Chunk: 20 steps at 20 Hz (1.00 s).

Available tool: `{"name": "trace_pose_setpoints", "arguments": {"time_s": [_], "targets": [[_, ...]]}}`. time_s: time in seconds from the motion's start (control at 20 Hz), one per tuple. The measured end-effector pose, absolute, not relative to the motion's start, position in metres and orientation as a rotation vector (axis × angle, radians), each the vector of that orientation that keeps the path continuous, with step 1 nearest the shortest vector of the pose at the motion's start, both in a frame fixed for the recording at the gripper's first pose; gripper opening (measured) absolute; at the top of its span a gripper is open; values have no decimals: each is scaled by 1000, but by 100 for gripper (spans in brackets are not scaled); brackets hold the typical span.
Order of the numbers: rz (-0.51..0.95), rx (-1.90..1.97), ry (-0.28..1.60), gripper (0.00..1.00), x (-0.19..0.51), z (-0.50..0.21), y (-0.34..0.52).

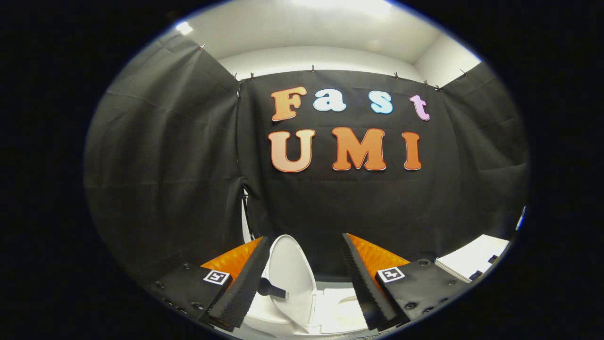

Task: Open the toilet lid.

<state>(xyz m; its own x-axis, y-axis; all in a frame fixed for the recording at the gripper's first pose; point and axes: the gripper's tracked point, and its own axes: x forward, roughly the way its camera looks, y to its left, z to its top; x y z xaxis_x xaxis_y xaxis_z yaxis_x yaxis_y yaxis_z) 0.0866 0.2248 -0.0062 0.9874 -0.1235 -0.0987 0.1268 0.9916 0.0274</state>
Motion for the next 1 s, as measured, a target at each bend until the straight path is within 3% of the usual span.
{"name": "trace_pose_setpoints", "arguments": {"time_s": [1.0], "targets": [[-137,24,126,98,93,-12,216]]}}
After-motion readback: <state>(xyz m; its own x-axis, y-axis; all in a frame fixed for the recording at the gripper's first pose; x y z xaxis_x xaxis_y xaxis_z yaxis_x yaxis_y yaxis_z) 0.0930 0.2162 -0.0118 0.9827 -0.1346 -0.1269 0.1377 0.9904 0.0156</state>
